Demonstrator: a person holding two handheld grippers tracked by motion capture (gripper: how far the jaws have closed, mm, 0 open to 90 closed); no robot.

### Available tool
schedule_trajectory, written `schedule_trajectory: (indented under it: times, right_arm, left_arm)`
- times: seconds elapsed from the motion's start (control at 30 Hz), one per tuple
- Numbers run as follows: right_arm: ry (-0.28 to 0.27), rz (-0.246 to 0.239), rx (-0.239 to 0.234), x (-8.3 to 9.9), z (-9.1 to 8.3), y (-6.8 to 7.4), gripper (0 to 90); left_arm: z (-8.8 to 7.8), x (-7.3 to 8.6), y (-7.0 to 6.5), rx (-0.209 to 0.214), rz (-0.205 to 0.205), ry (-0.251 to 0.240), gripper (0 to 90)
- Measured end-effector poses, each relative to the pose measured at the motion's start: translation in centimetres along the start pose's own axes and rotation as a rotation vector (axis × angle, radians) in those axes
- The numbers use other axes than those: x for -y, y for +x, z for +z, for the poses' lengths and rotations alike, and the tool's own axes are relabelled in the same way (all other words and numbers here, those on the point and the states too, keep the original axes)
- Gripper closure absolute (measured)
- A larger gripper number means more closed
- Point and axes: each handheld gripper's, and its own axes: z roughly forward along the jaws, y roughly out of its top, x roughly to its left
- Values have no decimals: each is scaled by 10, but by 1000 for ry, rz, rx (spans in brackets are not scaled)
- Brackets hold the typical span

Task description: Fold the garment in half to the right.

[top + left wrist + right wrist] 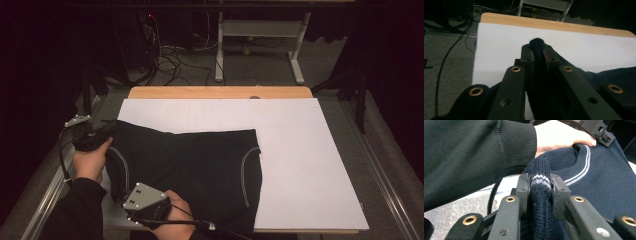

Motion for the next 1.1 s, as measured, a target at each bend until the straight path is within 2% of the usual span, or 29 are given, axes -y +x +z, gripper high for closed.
schedule_trajectory:
  times: [0.13,0.33,0.4,0.5,0.53,0.57,0.77,0.83,0.87,0.97,1.0,1.03,1.1]
  right_arm:
    - [-13,8,-11,2,1,1,727]
    - [-25,30,-4,9,-10,-5,726]
    - [-30,33,-1,10,-13,-6,726]
    - [-50,44,14,15,-27,-11,725]
    - [-50,44,14,15,-27,-11,725]
    - [-58,47,25,18,-35,-14,724]
    - [-86,62,63,28,-61,-27,725]
    - [-98,72,73,35,-70,-31,725]
    - [-102,78,80,38,-75,-33,725]
    - [-102,83,96,46,-84,-37,724]
    - [-104,91,110,53,-94,-42,723]
    - [-102,95,119,57,-98,-44,723]
    - [-97,109,138,65,-106,-49,723]
  left_arm:
    - [-1,2,0,-8,0,14,777]
    - [3,0,-11,-4,8,24,776]
    - [3,-2,-18,-3,19,23,776]
    - [6,-7,-34,-3,42,27,775]
    - [6,-7,-34,-3,42,27,775]
    - [9,-10,-44,-2,56,34,774]
    - [24,-17,-78,-5,94,47,774]
    - [33,-19,-92,6,106,50,773]
    - [33,-19,-92,6,106,50,773]
    - [47,-19,-115,13,131,61,772]
    - [56,-18,-128,6,142,70,767]
    - [56,-18,-128,6,142,70,764]
    - [64,-17,-139,-3,148,84,764]
